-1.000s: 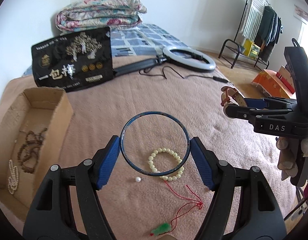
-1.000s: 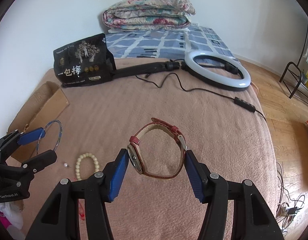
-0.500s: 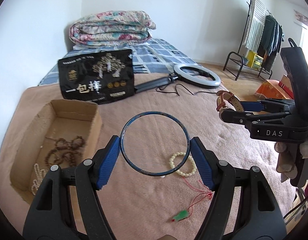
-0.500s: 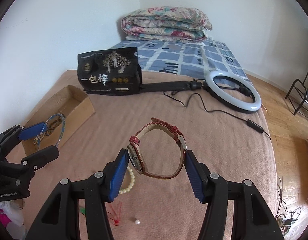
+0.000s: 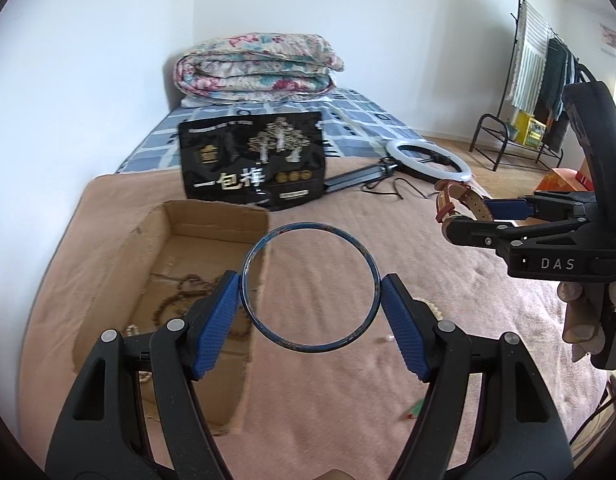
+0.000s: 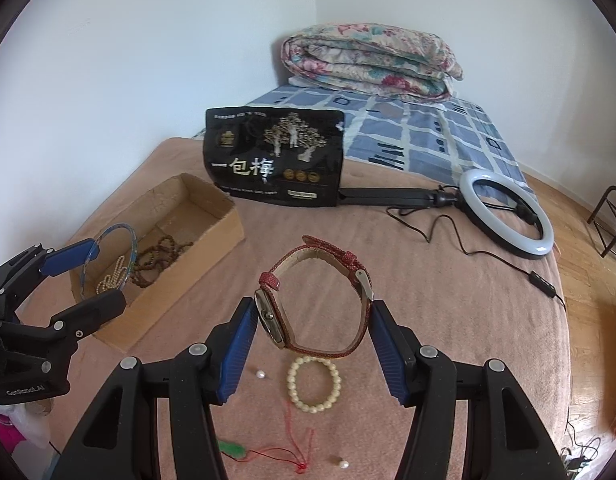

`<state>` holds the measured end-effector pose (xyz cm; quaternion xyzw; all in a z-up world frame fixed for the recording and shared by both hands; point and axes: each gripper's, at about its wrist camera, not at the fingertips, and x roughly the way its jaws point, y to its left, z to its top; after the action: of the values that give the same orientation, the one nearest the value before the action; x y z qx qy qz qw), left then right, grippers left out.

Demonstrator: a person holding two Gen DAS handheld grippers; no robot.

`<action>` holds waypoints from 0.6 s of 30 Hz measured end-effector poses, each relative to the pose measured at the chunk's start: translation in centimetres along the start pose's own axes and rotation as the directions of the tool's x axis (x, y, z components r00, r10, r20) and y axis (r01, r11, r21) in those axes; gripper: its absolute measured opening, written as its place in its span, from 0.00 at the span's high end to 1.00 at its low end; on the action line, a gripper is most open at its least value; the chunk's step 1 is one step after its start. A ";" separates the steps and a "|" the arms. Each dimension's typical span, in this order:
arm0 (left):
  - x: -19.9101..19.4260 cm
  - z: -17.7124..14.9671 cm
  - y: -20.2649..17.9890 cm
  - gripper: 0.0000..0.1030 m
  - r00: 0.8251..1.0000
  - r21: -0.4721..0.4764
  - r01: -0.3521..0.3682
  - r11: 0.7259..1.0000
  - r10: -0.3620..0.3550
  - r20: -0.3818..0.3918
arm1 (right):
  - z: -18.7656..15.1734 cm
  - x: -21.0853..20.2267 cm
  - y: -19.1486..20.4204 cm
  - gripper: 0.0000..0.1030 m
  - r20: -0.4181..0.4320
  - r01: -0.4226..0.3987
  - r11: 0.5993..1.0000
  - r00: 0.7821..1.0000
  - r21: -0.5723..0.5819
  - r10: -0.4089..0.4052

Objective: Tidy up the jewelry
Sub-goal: 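Carry the bangle and watch over the cardboard box with both tools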

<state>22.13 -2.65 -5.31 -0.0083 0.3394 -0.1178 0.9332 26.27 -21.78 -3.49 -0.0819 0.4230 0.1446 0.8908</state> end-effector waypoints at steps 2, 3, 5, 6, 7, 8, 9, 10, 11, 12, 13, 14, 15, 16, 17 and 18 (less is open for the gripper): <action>-0.2 -0.2 1.0 0.29 1.000 -0.011 -0.011 1.000 0.011 0.000 | 0.3 0.2 0.8 0.43 0.001 -0.008 1.000 1.000 -0.007 0.008; -0.2 -0.3 1.4 0.29 1.000 -0.014 -0.016 1.000 0.016 0.000 | 0.5 0.3 1.3 0.43 0.003 -0.014 1.000 1.000 -0.010 0.014; -0.4 -0.5 2.4 0.29 1.000 -0.019 -0.028 0.999 0.028 0.000 | 0.9 0.7 2.1 0.43 0.004 -0.026 1.000 1.000 -0.015 0.026; -0.5 -0.6 2.9 0.29 0.999 -0.021 -0.036 0.999 0.036 0.000 | 1.1 0.8 2.4 0.43 0.005 -0.030 0.999 1.000 -0.017 0.030; -0.5 -0.7 3.5 0.29 0.999 -0.023 -0.044 0.999 0.044 0.000 | 1.3 1.0 2.9 0.42 0.006 -0.035 0.999 0.999 -0.020 0.035; -0.6 -0.9 4.0 0.29 0.999 -0.026 -0.051 0.998 0.050 -0.002 | 1.4 1.2 3.3 0.42 0.006 -0.040 0.999 0.999 -0.023 0.040; -0.6 -0.9 4.4 0.29 0.998 -0.030 -0.056 0.998 0.056 -0.003 | 1.5 1.3 3.7 0.42 0.007 -0.045 0.999 0.999 -0.024 0.045; -0.6 -1.1 5.2 0.29 0.998 -0.038 -0.065 0.997 0.064 -0.006 | 1.6 1.4 4.0 0.42 0.007 -0.050 0.998 0.999 -0.026 0.051; -0.7 -1.2 5.7 0.29 0.998 -0.045 -0.070 0.996 0.070 -0.008 | 1.7 1.7 4.4 0.42 0.006 -0.057 0.998 0.998 -0.028 0.057; -0.6 -1.3 6.2 0.29 0.997 -0.051 -0.075 0.996 0.075 -0.011 | 1.8 1.9 4.8 0.42 0.004 -0.063 0.998 0.998 -0.031 0.063; -0.6 -1.4 6.8 0.29 0.997 -0.058 -0.082 0.995 0.082 -0.014 | 2.0 2.2 5.2 0.42 0.002 -0.069 0.997 0.998 -0.033 0.069; -0.6 -1.6 7.3 0.29 0.996 -0.062 -0.089 0.994 0.088 -0.016 | 2.1 2.5 5.7 0.42 0.000 -0.075 0.997 0.997 -0.036 0.075; -0.6 -1.7 7.8 0.29 0.995 -0.066 -0.095 0.993 0.094 -0.019 | 2.2 2.7 6.1 0.42 -0.002 -0.079 0.996 0.997 -0.037 0.079; -0.6 -1.9 8.3 0.29 0.995 -0.070 -0.102 0.992 0.101 -0.022 | 2.3 2.9 6.4 0.42 -0.004 -0.084 0.996 0.996 -0.039 0.084; -0.6 -2.0 8.8 0.29 0.994 -0.074 -0.107 0.991 0.106 -0.027 | 2.3 3.2 6.8 0.42 -0.006 -0.089 0.995 0.996 -0.041 0.089; -0.5 -2.2 9.3 0.29 0.993 -0.078 -0.112 0.991 0.110 -0.033 | 2.4 3.5 7.3 0.42 -0.009 -0.096 0.994 0.995 -0.044 0.095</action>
<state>22.42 6.62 -7.57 -0.0252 0.3570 -0.0522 0.9323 27.78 -13.61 -4.87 -0.0816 0.4260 0.1961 0.8794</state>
